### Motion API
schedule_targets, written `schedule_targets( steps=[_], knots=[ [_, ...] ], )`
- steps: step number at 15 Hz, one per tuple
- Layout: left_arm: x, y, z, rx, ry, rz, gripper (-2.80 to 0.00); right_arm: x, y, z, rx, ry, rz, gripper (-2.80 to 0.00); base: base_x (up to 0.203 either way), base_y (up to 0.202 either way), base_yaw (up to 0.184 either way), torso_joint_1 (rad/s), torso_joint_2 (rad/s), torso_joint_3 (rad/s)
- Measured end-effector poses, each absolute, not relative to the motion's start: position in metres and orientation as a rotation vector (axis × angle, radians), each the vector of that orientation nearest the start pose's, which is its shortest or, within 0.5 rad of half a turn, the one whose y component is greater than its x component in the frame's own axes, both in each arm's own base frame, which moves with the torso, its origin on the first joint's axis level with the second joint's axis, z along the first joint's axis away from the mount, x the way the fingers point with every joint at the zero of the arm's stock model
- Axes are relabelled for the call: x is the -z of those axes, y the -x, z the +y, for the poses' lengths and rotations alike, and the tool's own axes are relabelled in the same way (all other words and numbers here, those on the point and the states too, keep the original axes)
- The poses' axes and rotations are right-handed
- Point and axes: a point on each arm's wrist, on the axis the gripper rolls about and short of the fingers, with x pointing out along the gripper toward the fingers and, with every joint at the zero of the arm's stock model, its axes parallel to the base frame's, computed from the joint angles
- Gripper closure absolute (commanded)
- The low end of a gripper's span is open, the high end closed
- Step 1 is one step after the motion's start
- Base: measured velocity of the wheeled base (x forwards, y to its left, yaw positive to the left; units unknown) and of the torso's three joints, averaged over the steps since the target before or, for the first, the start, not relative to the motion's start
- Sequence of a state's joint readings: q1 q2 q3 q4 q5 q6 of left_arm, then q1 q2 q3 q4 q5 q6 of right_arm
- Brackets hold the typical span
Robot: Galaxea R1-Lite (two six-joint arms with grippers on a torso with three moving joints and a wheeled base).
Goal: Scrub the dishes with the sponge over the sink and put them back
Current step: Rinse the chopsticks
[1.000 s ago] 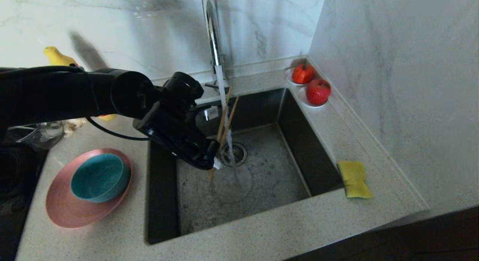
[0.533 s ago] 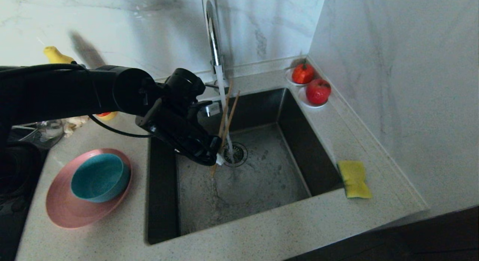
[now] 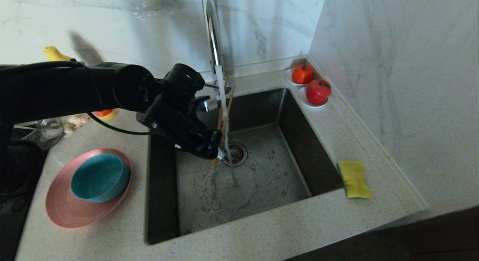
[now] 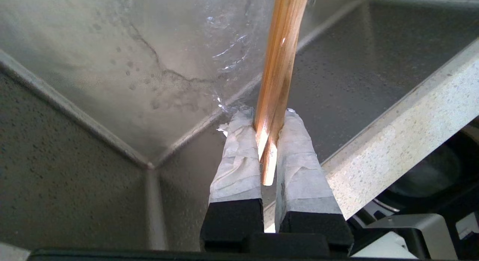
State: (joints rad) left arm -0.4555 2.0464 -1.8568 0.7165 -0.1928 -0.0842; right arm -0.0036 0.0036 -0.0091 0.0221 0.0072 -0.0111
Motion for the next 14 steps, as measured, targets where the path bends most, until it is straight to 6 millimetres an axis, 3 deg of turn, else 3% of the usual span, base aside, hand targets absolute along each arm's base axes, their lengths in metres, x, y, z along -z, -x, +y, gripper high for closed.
schedule_targets(
  steps=[7,11,14],
  knots=[
    [-0.215,-0.327,-0.164,0.527,-0.061,1.025,0.00,-0.076,0.023,0.000,-0.004,0.010,0.016,0.00,0.000,0.000,0.000,0.000,0.00,0.000],
    [-0.206,-0.297,-0.143,0.415,-0.118,1.100,0.00,-0.076,0.023,0.000,-0.004,0.011,0.017,0.00,0.000,0.000,0.000,0.000,0.00,0.000],
    [-0.214,-0.262,-0.119,0.368,-0.135,1.187,0.00,-0.076,0.023,0.000,-0.004,0.011,0.017,0.00,0.000,0.000,0.000,0.000,0.00,0.000]
  ],
)
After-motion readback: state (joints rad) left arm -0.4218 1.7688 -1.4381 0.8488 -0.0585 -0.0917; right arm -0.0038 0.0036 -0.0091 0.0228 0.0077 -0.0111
